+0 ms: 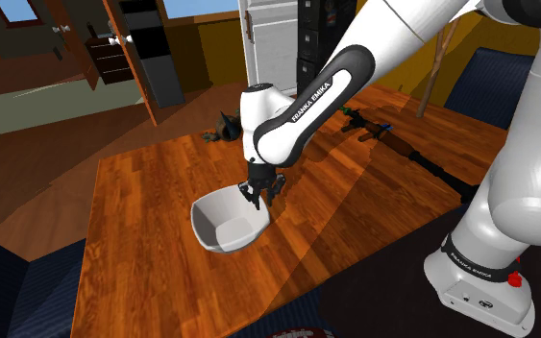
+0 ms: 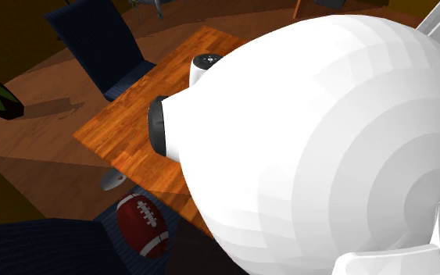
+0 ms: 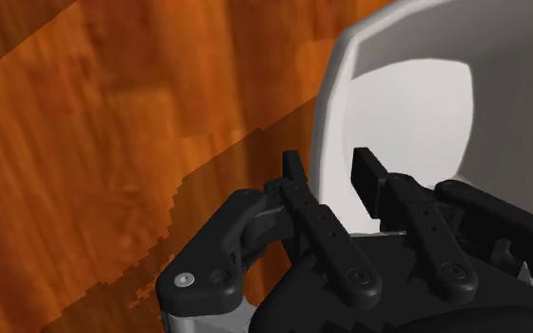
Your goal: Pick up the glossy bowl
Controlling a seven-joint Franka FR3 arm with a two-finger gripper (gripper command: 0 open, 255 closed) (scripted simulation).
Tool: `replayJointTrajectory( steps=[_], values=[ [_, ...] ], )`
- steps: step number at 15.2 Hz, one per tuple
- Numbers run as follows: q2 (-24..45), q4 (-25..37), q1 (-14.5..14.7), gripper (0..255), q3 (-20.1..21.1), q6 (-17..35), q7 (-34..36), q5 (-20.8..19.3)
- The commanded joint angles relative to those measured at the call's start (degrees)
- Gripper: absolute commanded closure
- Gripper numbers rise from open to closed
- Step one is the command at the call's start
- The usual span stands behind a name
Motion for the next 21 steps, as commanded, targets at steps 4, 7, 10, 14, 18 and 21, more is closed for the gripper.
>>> replayJointTrajectory(
  steps=[4, 7, 10, 14, 18, 21],
  values=[
    [0.04, 0.0, 0.0, 255, 0.0, 0.05, 0.01, -0.01],
    [0.03, -0.01, 0.01, 255, 0.0, 0.05, 0.01, -0.01],
    [-1.14, 0.32, -0.11, 255, 0.11, -1.41, -0.19, 0.4],
    [-3.46, 1.07, -0.31, 255, 0.27, -4.39, -0.54, 1.17],
    [-5.6, 2.01, -0.45, 255, 0.35, -7.41, -0.82, 1.83],
    [-7.08, 2.85, -0.54, 255, 0.36, -9.68, -0.98, 2.24]
  ],
)
